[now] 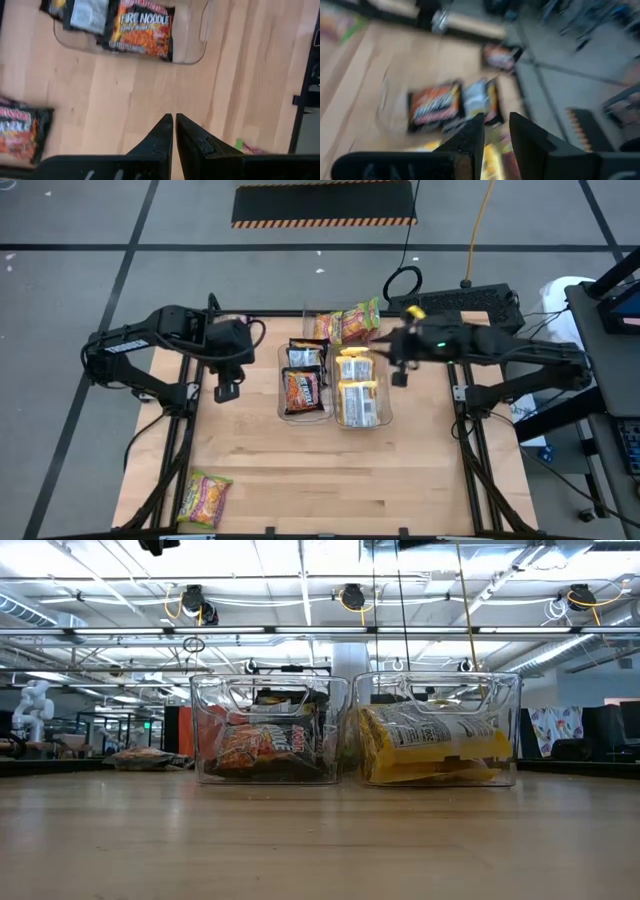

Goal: Sort Maruchan noodles
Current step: Put the green noodle pack into the top transparent bin

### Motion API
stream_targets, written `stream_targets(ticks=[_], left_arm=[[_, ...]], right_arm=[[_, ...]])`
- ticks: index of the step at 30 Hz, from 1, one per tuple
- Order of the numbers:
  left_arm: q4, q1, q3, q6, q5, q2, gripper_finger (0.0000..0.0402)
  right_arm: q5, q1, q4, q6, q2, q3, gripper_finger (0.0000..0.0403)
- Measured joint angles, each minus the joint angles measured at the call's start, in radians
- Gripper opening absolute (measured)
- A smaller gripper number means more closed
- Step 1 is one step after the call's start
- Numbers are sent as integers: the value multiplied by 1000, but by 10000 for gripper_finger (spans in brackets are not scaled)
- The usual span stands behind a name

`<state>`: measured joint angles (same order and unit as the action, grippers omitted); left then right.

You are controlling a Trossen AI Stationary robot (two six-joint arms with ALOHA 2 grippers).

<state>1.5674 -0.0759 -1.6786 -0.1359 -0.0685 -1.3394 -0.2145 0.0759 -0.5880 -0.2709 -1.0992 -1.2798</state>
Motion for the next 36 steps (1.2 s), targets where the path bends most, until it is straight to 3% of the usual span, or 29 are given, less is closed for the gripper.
stream_targets(ticks=[7, 18, 26, 36], left_arm=[[3, 15, 51, -80, -37, 0, 26], [4, 194, 296, -215, -220, 0, 26], [-32, 336, 460, -385, -427, 0, 26], [-485, 502, 543, -711, -465, 0, 26]], right_arm=[[-24, 0, 45, 7, 109, 0, 86], [-21, 0, 29, -36, 135, 0, 86], [-21, 0, 30, -103, 134, 0, 86], [-21, 0, 30, -119, 134, 0, 86]])
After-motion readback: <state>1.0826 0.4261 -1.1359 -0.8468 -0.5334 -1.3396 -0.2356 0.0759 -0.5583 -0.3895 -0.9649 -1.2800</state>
